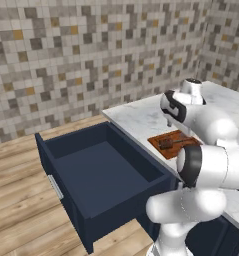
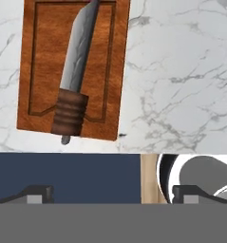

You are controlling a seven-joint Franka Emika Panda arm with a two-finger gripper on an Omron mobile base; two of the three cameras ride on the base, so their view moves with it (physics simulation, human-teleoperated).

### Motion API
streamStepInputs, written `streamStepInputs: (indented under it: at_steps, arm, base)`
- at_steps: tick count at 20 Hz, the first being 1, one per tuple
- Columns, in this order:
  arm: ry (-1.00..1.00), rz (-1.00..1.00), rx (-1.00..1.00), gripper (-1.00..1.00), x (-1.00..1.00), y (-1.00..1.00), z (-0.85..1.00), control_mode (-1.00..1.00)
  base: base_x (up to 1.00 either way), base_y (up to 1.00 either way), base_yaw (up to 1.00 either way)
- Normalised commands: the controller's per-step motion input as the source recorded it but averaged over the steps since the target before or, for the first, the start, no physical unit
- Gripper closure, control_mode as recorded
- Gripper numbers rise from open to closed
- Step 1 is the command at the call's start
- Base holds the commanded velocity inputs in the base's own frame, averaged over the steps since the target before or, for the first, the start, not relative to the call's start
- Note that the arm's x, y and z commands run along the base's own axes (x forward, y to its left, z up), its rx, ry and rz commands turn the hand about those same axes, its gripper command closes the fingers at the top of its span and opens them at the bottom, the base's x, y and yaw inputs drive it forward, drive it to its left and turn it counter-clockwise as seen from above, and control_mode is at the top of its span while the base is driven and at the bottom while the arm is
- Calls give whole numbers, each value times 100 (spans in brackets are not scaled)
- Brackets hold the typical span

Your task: Pick up the knife from the drawer and place it on the cutting board. Then place the meat from the plate to the cutting board.

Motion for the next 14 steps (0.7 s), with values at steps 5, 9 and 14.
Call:
streamStepInputs:
  at_steps: [5, 9, 14]
  arm:
    - [-9, 0, -1, -100, -49, 10, -1, -100]
    - [-1, 0, -4, -100, -42, 17, -14, -100]
    - [4, 2, -3, -100, 0, 8, -12, 100]
  base:
    - [0, 0, 0]
    - [0, 0, 0]
    - [-3, 0, 0]
